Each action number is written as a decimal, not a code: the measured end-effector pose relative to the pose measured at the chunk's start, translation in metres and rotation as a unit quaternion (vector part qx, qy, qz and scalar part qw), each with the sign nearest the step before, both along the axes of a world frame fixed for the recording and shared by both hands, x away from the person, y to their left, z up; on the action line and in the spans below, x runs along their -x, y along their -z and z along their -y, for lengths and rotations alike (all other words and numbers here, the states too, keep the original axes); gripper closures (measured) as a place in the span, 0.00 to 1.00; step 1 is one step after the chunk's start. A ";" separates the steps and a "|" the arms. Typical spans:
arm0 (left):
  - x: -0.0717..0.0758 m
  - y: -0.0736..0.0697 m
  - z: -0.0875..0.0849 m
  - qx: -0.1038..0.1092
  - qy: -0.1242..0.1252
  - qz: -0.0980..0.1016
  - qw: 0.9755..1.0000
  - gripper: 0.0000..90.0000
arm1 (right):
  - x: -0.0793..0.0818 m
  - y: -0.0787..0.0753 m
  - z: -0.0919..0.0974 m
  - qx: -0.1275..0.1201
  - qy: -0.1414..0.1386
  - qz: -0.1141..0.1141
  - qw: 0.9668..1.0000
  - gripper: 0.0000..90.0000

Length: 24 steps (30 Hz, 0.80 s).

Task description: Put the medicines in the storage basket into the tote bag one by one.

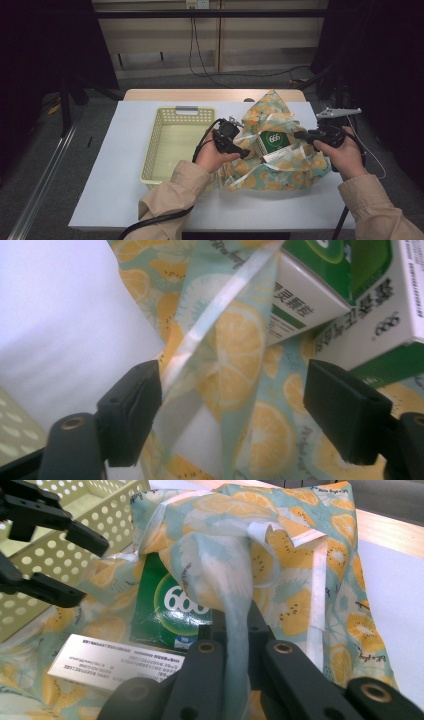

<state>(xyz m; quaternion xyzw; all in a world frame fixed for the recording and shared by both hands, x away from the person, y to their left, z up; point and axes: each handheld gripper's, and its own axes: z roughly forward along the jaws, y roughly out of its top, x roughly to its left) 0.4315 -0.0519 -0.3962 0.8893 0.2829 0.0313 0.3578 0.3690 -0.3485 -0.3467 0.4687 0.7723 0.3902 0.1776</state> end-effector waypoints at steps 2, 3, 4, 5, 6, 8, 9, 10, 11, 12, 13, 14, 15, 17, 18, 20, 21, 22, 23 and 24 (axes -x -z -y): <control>-0.002 0.002 0.002 -0.003 0.002 -0.001 1.000 0.30 | 0.000 -0.001 0.000 -0.002 0.001 0.001 1.000 0.98; -0.002 0.003 0.003 -0.005 0.002 0.000 1.000 0.30 | 0.000 -0.001 0.001 -0.001 0.000 0.002 1.000 0.98; -0.001 0.004 0.004 -0.008 0.003 -0.001 1.000 0.31 | 0.000 -0.001 0.001 -0.003 0.001 0.002 1.000 0.98; -0.001 0.005 0.005 -0.009 0.004 -0.001 1.000 0.32 | 0.000 -0.001 0.001 -0.003 0.000 0.002 1.000 0.99; -0.001 0.006 0.005 -0.012 0.009 -0.001 1.000 0.33 | 0.001 -0.001 0.001 -0.002 0.000 0.002 1.000 0.98; -0.001 0.007 0.006 -0.024 0.014 0.004 1.000 0.37 | 0.000 -0.001 0.001 -0.004 -0.001 0.002 1.000 0.98; -0.001 0.007 0.006 -0.027 0.015 0.005 1.000 0.39 | 0.000 -0.001 0.000 -0.004 0.000 0.001 1.000 0.98; -0.001 0.007 0.007 -0.027 0.019 0.007 0.999 0.43 | 0.000 -0.001 0.000 -0.005 0.000 0.002 1.000 0.98; -0.001 0.007 0.007 -0.027 0.021 0.006 0.999 0.46 | 0.000 -0.001 0.000 -0.005 -0.001 0.002 1.000 0.99; -0.002 0.007 0.007 -0.028 0.022 0.006 0.999 0.50 | -0.001 -0.001 0.000 -0.004 -0.001 0.001 1.000 0.98; -0.002 0.008 0.007 -0.031 0.023 0.004 0.999 0.54 | -0.001 0.000 -0.001 -0.005 -0.001 0.002 1.000 0.98; -0.002 0.008 0.007 -0.031 0.022 0.001 0.999 0.58 | -0.001 0.000 -0.001 -0.005 -0.001 0.001 1.000 0.99; -0.001 0.009 0.006 -0.032 0.022 0.000 0.999 0.62 | -0.001 0.000 -0.001 -0.006 -0.001 0.001 1.000 0.99; -0.001 0.009 0.006 -0.034 0.025 -0.004 0.999 0.69 | -0.001 0.001 -0.002 -0.006 -0.002 0.001 1.000 0.98; -0.001 0.009 0.006 -0.037 0.027 -0.005 0.999 0.73 | -0.001 0.001 -0.002 -0.005 -0.002 0.001 1.000 0.99; -0.001 0.009 0.006 -0.041 0.030 -0.010 0.999 0.80 | -0.002 0.001 -0.003 -0.004 -0.002 0.000 1.000 0.99; -0.001 0.009 0.006 -0.042 0.030 -0.012 0.999 0.83 | -0.001 0.001 -0.003 -0.006 -0.002 0.000 1.000 0.98; -0.001 0.009 0.005 -0.037 0.029 -0.019 0.999 0.87 | -0.002 0.001 -0.004 -0.005 -0.004 0.000 1.000 0.99; -0.001 0.009 0.004 -0.038 0.030 -0.019 0.999 0.90 | -0.002 0.001 -0.005 -0.005 -0.005 0.001 1.000 0.98; -0.001 0.008 0.004 -0.036 0.029 -0.022 0.999 0.94 | -0.002 0.001 -0.005 -0.005 -0.005 0.000 1.000 0.99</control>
